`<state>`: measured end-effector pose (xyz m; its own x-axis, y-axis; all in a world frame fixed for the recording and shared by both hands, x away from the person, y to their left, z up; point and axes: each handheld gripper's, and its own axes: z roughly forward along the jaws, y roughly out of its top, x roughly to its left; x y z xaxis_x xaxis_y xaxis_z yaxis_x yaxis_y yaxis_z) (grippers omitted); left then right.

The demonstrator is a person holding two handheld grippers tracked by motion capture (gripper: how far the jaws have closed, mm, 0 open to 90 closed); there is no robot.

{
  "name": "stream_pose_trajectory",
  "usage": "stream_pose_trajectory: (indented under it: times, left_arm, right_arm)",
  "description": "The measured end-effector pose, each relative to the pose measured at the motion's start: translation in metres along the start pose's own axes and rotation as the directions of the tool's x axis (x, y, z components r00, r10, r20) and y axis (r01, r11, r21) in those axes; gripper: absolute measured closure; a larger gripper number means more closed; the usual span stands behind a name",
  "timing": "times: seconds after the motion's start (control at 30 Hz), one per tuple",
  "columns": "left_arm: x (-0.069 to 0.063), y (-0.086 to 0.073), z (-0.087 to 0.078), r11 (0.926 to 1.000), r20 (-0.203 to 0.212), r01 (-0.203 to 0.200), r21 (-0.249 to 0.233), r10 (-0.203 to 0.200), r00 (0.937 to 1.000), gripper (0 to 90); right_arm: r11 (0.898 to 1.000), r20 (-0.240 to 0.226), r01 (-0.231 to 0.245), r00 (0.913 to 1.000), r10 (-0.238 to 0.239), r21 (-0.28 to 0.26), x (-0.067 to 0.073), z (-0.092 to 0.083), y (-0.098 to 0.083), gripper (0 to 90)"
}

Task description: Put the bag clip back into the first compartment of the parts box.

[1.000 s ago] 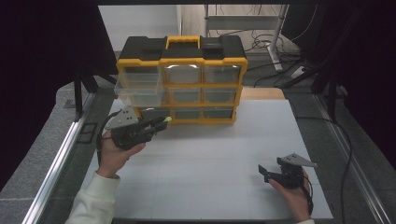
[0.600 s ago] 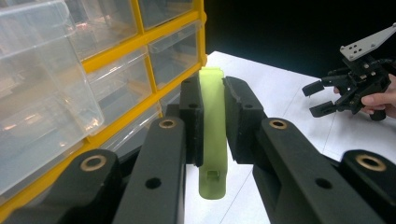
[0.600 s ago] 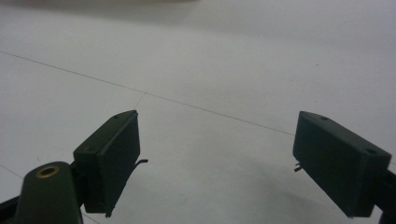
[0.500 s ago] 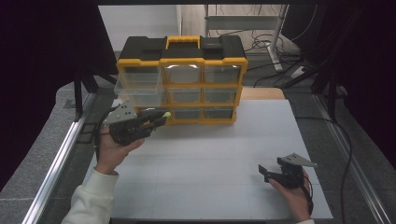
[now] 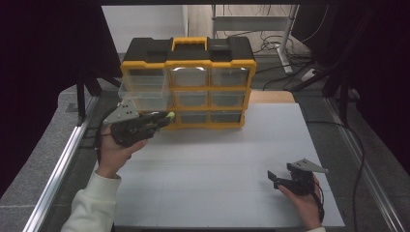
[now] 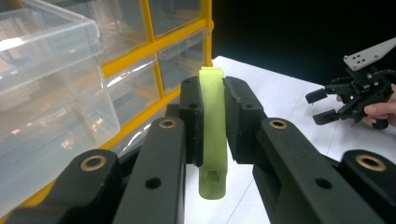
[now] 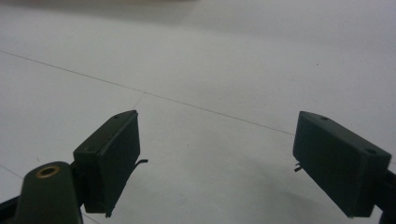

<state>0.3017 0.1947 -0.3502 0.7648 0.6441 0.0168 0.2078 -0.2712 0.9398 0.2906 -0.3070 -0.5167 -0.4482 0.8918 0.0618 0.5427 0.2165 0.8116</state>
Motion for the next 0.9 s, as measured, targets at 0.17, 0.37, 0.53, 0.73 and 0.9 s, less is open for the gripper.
stream_pose_trajectory:
  times: [0.17,0.37,0.53,0.73,0.9]
  left_arm:
    - [0.001,0.004,-0.001,1.0000,-0.004,-0.005,-0.002,0.005,1.0000,77.6]
    - [0.005,0.013,-0.002,0.9999,0.001,0.007,-0.015,-0.007,1.0000,77.7]
    - [0.009,0.020,-0.003,0.9999,-0.008,0.006,-0.014,-0.006,0.9999,77.6]
    - [0.014,0.027,-0.007,0.9996,-0.019,0.004,-0.028,-0.005,0.9998,77.7]
    - [0.020,0.035,-0.013,0.9985,-0.027,0.016,-0.053,-0.017,0.9995,77.7]
  right_arm:
    - [1.000,0.000,0.001,1.0000,-0.001,0.001,0.000,0.000,0.000,15.2]
    - [1.000,0.000,0.001,1.0000,-0.001,0.001,0.000,0.000,0.000,15.2]
    - [1.000,0.000,0.001,1.0000,-0.001,0.000,0.000,0.000,0.000,15.2]
    - [1.000,0.000,-0.001,1.0000,0.001,0.000,0.000,0.000,0.000,15.2]
    - [1.000,0.001,0.001,1.0000,-0.001,0.001,0.000,0.000,0.000,15.2]
